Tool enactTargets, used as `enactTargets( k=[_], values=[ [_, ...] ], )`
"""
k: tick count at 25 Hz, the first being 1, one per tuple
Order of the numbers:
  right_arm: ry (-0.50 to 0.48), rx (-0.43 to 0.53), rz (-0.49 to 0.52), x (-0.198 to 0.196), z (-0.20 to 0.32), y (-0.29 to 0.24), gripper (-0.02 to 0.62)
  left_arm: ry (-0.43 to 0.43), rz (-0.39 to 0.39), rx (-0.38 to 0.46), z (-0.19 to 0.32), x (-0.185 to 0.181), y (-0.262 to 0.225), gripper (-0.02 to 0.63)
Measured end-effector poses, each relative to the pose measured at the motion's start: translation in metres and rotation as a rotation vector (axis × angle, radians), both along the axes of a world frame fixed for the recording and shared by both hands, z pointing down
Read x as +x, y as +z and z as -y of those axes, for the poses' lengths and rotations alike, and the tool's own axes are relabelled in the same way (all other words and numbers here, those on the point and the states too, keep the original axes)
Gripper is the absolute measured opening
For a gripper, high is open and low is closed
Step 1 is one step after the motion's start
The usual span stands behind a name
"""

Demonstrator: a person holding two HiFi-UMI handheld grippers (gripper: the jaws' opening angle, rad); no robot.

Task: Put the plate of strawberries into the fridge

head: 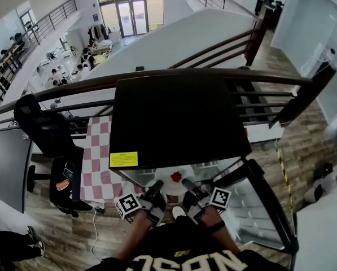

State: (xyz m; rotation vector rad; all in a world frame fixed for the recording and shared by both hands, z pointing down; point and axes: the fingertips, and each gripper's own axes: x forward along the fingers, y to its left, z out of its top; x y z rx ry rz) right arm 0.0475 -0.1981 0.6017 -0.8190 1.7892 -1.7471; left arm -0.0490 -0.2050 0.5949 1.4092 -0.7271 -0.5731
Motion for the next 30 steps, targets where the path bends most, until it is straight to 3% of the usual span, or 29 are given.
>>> enactTargets(
  k=[14,30],
  values=[
    [0.047,-0.055,0.045,0.003,0.026,0.006,0.043,-0.047,-0.029,-0.032,0.023,0.001,0.006,0.032],
    [0.041,-0.042,0.005,0.005,0.036,0.008,0.043,-0.062,-0.015,-0.025,0.033,0.000,0.009,0.032]
  ],
)
